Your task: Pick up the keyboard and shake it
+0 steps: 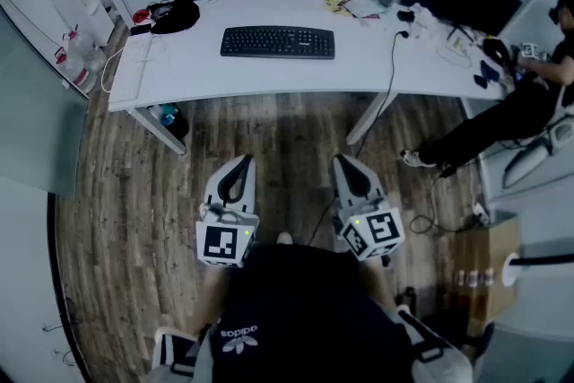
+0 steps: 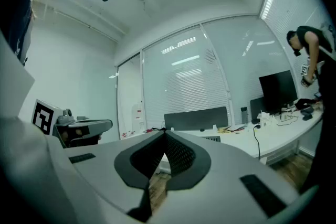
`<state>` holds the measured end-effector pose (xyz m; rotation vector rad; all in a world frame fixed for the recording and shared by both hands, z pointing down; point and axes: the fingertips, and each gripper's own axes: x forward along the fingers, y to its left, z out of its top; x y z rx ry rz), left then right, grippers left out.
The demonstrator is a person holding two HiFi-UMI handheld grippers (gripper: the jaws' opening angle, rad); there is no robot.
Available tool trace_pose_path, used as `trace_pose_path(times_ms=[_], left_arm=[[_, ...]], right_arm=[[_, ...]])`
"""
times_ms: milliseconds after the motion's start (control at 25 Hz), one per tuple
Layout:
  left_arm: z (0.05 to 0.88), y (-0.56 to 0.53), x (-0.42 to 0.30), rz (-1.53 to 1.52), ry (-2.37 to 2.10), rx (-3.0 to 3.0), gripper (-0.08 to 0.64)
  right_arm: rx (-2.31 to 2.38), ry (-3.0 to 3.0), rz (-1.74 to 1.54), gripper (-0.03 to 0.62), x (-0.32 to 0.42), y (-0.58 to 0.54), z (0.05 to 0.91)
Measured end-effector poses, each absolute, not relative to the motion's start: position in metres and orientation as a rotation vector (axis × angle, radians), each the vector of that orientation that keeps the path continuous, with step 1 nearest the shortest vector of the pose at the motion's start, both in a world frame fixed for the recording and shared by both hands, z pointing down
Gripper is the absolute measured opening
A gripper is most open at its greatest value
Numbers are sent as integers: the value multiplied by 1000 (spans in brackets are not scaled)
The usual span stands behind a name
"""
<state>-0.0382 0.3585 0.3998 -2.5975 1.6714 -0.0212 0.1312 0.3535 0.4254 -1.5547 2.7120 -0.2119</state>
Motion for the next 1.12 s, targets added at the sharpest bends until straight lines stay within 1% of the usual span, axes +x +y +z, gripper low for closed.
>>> trace_pose_path(times_ms=[520, 800, 1120], left_arm=[[401, 368, -35, -17, 1670, -2604, 5], [401, 371, -35, -2, 1665, -2620, 5], [409, 344, -34, -7, 1643, -2666, 5]], right_arm=[[-1535, 2730, -164, 5, 130, 364, 421], [-1538, 2672, -203, 5, 134, 368, 422], [-1582, 2678, -220, 5, 131, 349, 431]])
